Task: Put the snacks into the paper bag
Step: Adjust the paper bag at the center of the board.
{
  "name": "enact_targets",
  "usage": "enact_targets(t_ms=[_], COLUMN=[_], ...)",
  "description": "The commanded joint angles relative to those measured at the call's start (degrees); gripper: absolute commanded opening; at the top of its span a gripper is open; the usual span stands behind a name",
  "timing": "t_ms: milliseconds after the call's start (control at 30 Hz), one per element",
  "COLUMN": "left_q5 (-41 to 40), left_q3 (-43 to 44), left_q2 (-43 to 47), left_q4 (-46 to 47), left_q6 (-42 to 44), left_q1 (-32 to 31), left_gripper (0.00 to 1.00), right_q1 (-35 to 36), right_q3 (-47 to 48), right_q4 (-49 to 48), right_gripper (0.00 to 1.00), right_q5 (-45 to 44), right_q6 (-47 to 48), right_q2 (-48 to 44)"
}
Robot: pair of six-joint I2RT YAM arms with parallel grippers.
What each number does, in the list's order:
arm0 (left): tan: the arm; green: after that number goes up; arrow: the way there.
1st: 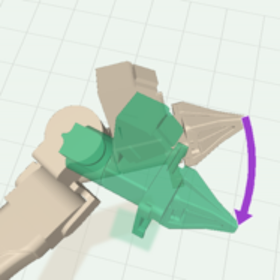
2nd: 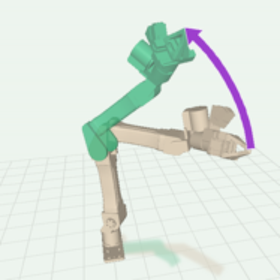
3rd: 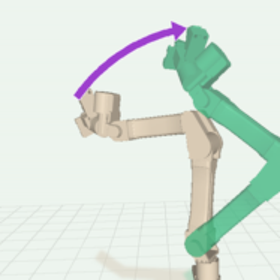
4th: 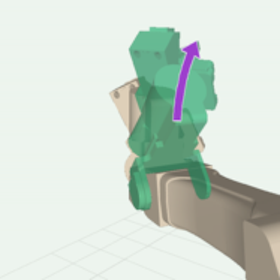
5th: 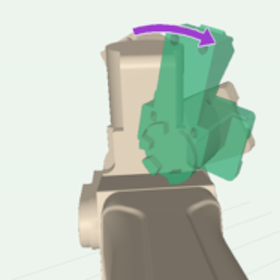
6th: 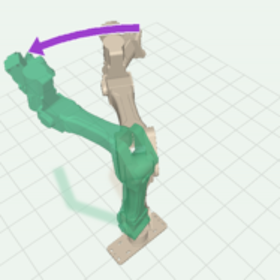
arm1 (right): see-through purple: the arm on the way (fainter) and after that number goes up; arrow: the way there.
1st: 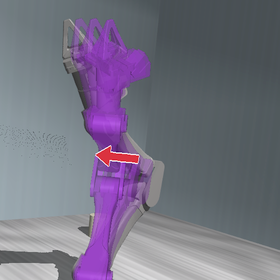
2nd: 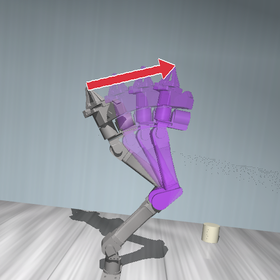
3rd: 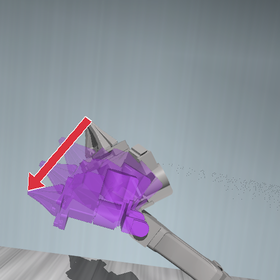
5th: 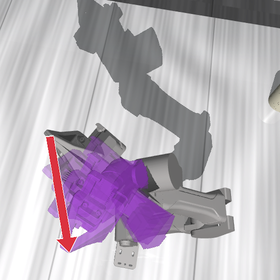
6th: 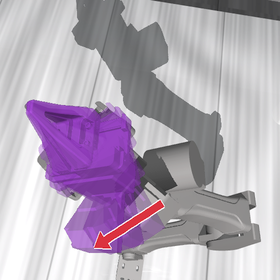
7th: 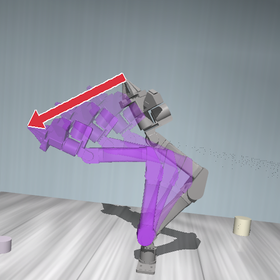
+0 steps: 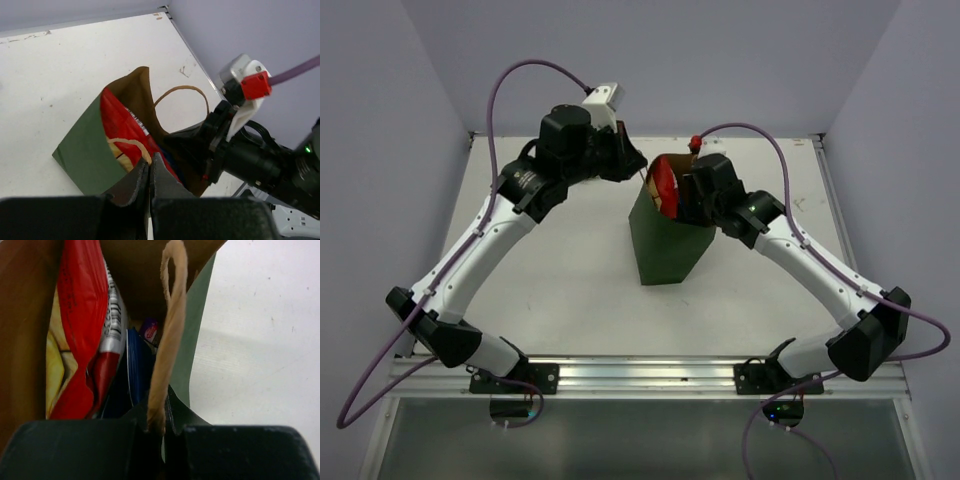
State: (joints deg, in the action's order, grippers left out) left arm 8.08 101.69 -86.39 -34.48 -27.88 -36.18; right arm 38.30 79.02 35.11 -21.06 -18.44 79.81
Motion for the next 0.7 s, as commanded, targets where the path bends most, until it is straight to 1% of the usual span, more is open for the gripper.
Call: enact_targets(t_ms=[0,33,67,100,200,233,300,333,400,433,467,500,533,567,600,633,667], left_q5=[-3.1,-3.1,0.2,1.3,2.6,2.3,2.2,2.4,0.6,-1.3,-0.6,2.3,4.4,3.4,2.3,1.6,-0.5], left_q3=[-2.5,-1.9,0.4,1.6,4.4,6.9,9.1,8.1,3.2,-0.2,-0.1,0.6,1.7,3.5,3.8,3.7,4.0], left_q2=[5.1,2.3,0.7,-0.6,-1.7,-1.3,-0.9,0.6,3.0,3.5,2.6,1.2,-0.7,-1.0,0.0,0.6,0.8], left_q4=[7.1,4.7,2.6,0.5,1.6,1.7,1.5,3.1,7.4,6.8,4.9,0.7,-0.6,-1.1,-0.3,0.4,0.5], left_q6=[-0.5,-1.5,-1.7,-1.8,-0.8,0.4,1.2,1.4,0.9,-0.4,-1.6,-2.3,-2.5,-1.8,-1.2,-0.8,-0.3], left_q1=[-0.1,0.5,2.2,2.8,2.3,1.9,0.8,0.5,0.3,0.4,2.4,4.3,6.2,7.6,7.5,7.4,7.5], left_gripper=[0.00,0.00,0.00,0.00,0.00,0.00,0.00,0.00,0.00,0.00,0.00,0.00,0.00,0.00,0.00,0.00,0.00], right_q1=[-2.2,-2.3,-2.3,-2.2,-2.3,-2.3,-2.3,-2.3,-2.4,-3.7,-5.1,-6.0,-6.0,-5.8,-5.9,-5.8,-6.0], right_q3=[-0.6,0.5,1.0,1.4,5.9,9.5,11.9,10.8,5.6,3.0,4.5,7.3,11.8,11.9,10.6,6.1,4.7], right_q4=[1.3,2.2,3.0,2.7,3.5,4.3,5.6,5.0,-0.6,-0.7,5.3,8.9,11.3,10.0,7.4,3.9,2.4], right_gripper=[0.00,0.00,0.00,0.00,0.00,0.00,0.00,0.00,0.00,0.00,0.00,0.00,0.00,0.00,0.00,0.00,0.00], right_q5=[1.7,2.6,5.0,5.8,6.3,5.9,4.2,3.1,-1.1,-1.8,-0.7,2.3,2.7,4.1,4.5,3.6,2.6], right_q6=[-3.8,-4.4,-5.0,-5.6,-4.9,-4.5,-3.3,-2.8,-0.8,-1.1,-2.4,-4.5,-4.6,-4.2,-3.7,-3.4,-3.6], right_q2=[3.0,3.7,3.4,2.8,0.1,-0.3,-1.2,-2.7,-4.3,-3.4,-1.8,0.2,1.6,1.0,-0.3,-2.8,-3.0])
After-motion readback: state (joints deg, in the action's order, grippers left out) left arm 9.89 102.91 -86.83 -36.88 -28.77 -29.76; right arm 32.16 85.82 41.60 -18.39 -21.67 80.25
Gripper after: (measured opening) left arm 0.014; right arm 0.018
